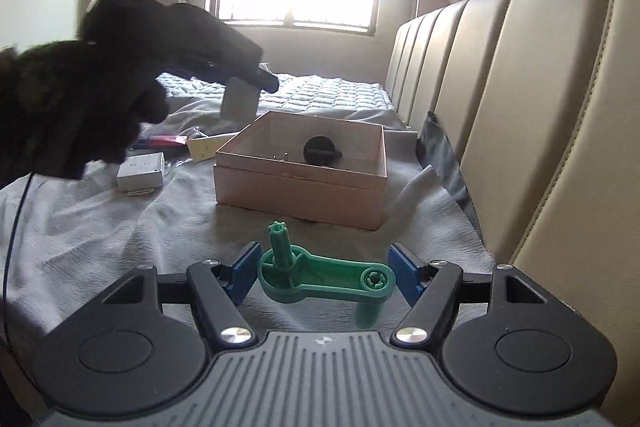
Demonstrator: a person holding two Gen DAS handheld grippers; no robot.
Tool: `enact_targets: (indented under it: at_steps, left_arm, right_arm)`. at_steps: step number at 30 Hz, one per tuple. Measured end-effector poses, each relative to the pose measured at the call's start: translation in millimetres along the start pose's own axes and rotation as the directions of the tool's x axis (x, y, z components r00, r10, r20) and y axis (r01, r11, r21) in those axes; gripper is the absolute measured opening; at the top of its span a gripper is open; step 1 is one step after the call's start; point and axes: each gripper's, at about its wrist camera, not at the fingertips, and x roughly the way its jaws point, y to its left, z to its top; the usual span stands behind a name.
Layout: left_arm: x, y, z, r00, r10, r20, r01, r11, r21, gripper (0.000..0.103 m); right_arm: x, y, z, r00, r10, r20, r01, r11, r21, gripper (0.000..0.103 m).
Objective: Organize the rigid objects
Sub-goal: 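Lower the charger into the pink box with left tool while right tool drops the green part in, then grasp the white spray bottle with pink dots with the right tool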
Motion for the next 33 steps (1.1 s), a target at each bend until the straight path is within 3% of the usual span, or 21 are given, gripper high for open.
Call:
enact_targets:
  at_steps: [2, 5, 8, 13, 19, 27, 30, 33]
  left_arm:
    - [27, 6, 5, 0.999, 0.032, -0.036, -0.033, 0.999, -0.036, 0.036]
    - [35, 12, 0, 0.998, 0.059, 0.007, -0.059, 0.996, -0.063, 0.036]
    - [17, 20, -11, 1.000, 0.016, 0.027, -0.013, 0.995, -0.100, 0.036]
    - [-48, 31, -54, 0.999, -0.037, 0.004, 0.037, 0.996, -0.086, 0.036]
    - [-107, 50, -111, 0.997, -0.044, -0.067, 0.040, 0.997, -0.062, 0.036]
    - [-126, 99, -134, 0.997, 0.031, -0.073, -0.042, 0.986, -0.164, 0.036]
    - [-132, 115, -137, 0.995, 0.073, -0.069, -0.084, 0.982, -0.171, 0.036]
    - [-132, 129, -139, 0.990, 0.117, -0.072, -0.130, 0.970, -0.205, 0.036]
  right_arm:
    - [4, -2, -1, 1.000, -0.002, 0.000, 0.002, 1.000, 0.008, 0.070]
    - [8, -3, -7, 1.000, -0.005, -0.009, 0.005, 1.000, 0.010, 0.070]
    - [13, -5, -15, 1.000, -0.009, -0.029, 0.009, 1.000, 0.004, 0.070]
    - [27, -10, -10, 0.998, -0.006, -0.055, 0.007, 1.000, 0.017, 0.070]
    - [46, -23, 41, 0.999, 0.048, -0.025, -0.046, 0.996, 0.080, 0.070]
    - [106, -46, 151, 0.998, 0.027, 0.059, -0.039, 0.977, 0.208, 0.070]
    - [122, -56, 164, 0.999, 0.037, 0.003, -0.037, 0.967, 0.250, 0.070]
    - [120, -57, 155, 1.000, 0.022, -0.013, -0.018, 0.964, 0.266, 0.070]
